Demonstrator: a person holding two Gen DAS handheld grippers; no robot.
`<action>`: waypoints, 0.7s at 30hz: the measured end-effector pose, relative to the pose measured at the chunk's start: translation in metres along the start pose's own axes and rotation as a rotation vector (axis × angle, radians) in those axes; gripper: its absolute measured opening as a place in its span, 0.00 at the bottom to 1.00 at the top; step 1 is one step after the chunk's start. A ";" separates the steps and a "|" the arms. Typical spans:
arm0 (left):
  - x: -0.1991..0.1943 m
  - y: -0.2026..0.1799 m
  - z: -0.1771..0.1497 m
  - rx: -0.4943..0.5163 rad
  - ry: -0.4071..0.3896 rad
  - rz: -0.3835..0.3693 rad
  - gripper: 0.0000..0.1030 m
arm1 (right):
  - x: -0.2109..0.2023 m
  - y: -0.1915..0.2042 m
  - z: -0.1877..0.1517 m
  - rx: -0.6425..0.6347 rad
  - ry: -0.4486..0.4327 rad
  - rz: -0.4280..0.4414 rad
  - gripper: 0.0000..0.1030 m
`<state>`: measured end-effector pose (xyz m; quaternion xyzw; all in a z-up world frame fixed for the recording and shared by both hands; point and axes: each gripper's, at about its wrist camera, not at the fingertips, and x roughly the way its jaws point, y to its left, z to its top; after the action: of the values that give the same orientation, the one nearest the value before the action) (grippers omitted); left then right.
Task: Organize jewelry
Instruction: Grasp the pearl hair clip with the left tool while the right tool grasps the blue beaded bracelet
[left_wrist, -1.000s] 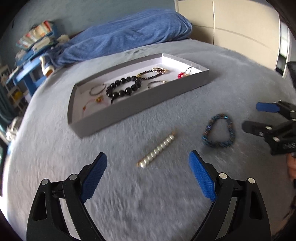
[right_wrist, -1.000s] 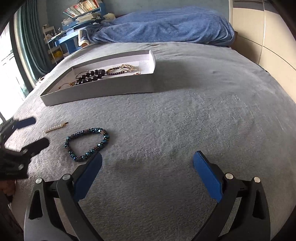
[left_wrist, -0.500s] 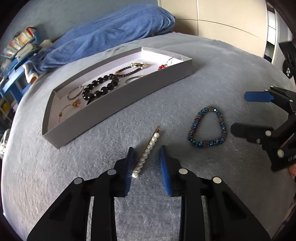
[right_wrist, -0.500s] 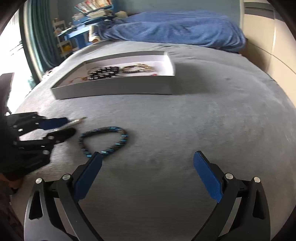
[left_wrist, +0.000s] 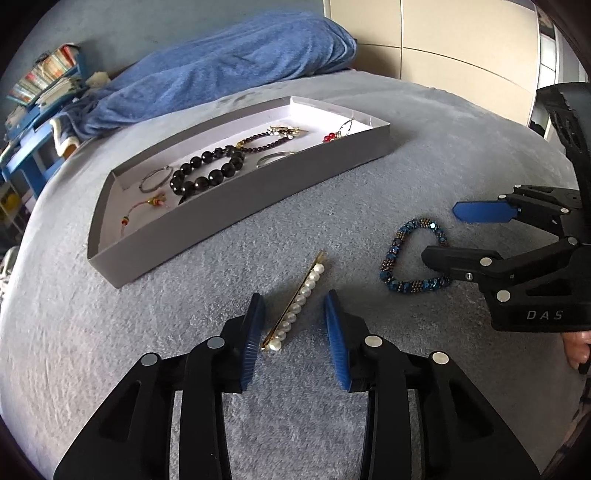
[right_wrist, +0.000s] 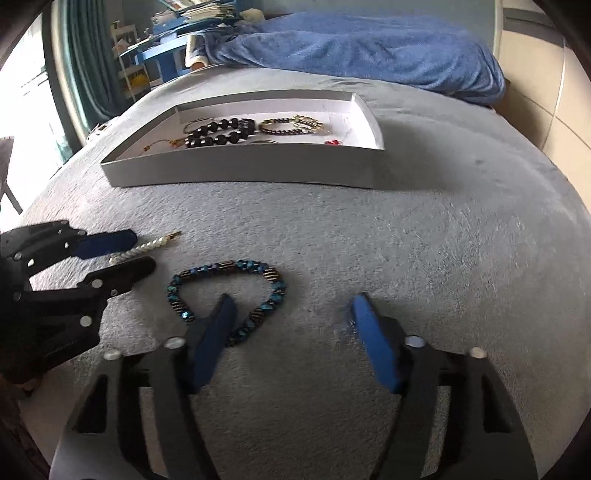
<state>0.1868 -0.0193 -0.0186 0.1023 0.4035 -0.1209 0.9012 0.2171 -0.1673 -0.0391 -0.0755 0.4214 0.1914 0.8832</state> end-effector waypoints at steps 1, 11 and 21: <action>0.000 0.000 0.000 0.001 -0.001 0.005 0.39 | -0.001 0.002 -0.001 -0.012 -0.004 0.002 0.44; 0.005 0.011 0.007 -0.039 0.018 -0.018 0.49 | -0.011 -0.012 -0.008 0.068 -0.038 0.048 0.07; 0.006 0.008 0.006 -0.047 0.013 -0.037 0.16 | -0.016 -0.028 -0.013 0.155 -0.058 0.051 0.07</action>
<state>0.1975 -0.0138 -0.0178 0.0743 0.4139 -0.1276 0.8983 0.2098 -0.2015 -0.0354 0.0093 0.4108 0.1829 0.8931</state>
